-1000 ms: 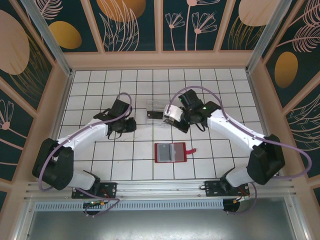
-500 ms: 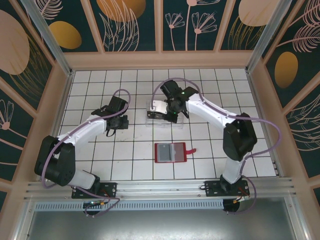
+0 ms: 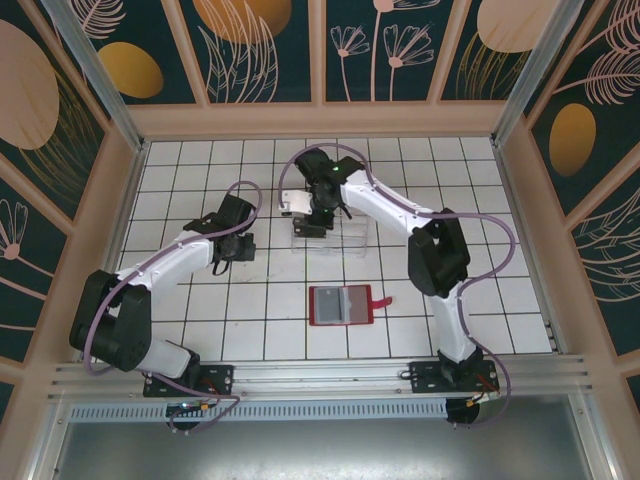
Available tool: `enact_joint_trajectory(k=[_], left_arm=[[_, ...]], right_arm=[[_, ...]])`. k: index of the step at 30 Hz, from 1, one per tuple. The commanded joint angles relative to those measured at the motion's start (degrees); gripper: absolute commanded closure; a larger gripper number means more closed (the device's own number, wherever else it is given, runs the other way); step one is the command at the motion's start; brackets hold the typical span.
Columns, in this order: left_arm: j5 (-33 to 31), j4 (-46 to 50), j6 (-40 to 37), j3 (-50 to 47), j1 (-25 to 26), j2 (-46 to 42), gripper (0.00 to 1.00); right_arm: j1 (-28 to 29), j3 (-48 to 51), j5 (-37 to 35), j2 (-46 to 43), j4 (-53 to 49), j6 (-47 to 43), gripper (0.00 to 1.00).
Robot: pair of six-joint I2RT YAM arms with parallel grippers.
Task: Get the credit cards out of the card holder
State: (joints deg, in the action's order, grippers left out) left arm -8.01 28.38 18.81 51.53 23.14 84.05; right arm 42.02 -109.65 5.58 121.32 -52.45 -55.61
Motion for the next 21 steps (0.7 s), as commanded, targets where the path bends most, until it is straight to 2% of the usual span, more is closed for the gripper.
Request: enact_joint_trajectory(k=[1,21], left_arm=[[-0.08,1.06,-0.94,-0.55,-0.55,0.33,0.82],[0.45,0.89,-0.88,-0.98,-0.55,0.85,0.82]], right_arm=[[0.6,-3.56,-1.09,2.56,-3.82,-1.43,1.0],[0.68,-4.88,-2.41,6.13,-6.09,0.16,1.0]])
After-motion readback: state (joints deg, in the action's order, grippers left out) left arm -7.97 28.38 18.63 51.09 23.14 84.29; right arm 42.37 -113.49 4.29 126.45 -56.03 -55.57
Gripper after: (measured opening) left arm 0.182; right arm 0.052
